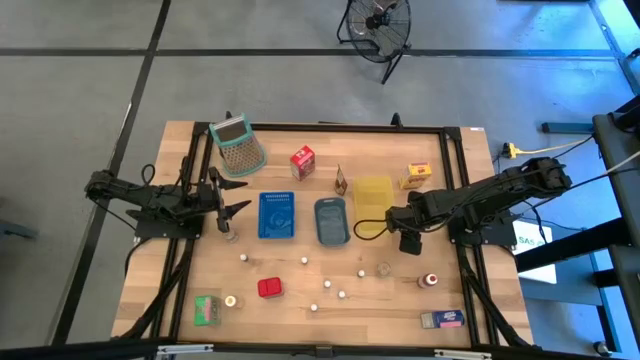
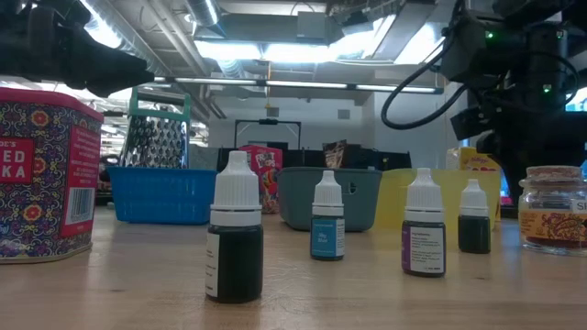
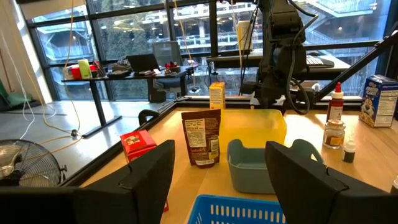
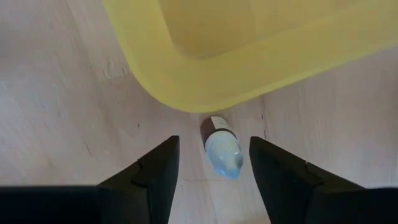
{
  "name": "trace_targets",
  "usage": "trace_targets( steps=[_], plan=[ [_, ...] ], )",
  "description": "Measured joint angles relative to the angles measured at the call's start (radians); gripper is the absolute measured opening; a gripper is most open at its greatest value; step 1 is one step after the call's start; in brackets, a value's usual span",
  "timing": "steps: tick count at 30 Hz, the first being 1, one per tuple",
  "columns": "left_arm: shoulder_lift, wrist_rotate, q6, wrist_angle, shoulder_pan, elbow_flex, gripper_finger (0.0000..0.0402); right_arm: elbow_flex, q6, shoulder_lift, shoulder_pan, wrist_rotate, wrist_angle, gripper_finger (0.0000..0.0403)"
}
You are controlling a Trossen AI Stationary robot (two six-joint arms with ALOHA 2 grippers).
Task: Pick & Place Kitchen Items
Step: Put the small food coloring bottle into the gray bin
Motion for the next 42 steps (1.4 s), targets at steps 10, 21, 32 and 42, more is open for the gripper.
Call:
trace_targets(
  steps=[10, 21, 32, 42],
  plan=[
    [0.0, 0.0, 0.0, 0.0, 0.0, 0.0, 0.0246, 0.0, 0.0, 0.0, 0.0, 0.0, 0.014, 0.0196],
    [0.0, 0.001, 0.0, 0.0, 0.0, 0.0, 0.0246, 0.0, 0.002, 0.0, 0.0, -0.004, 0.006, 0.0176],
    [0.0, 0.001, 0.0, 0.0, 0.0, 0.0, 0.0246, 0.0, 0.005, 0.0, 0.0, -0.005, 0.006, 0.0155],
    [0.0, 0.001, 0.0, 0.0, 0.0, 0.0, 0.0246, 0.0, 0.005, 0.0, 0.0, 0.045, -0.002, 0.012]
  ],
)
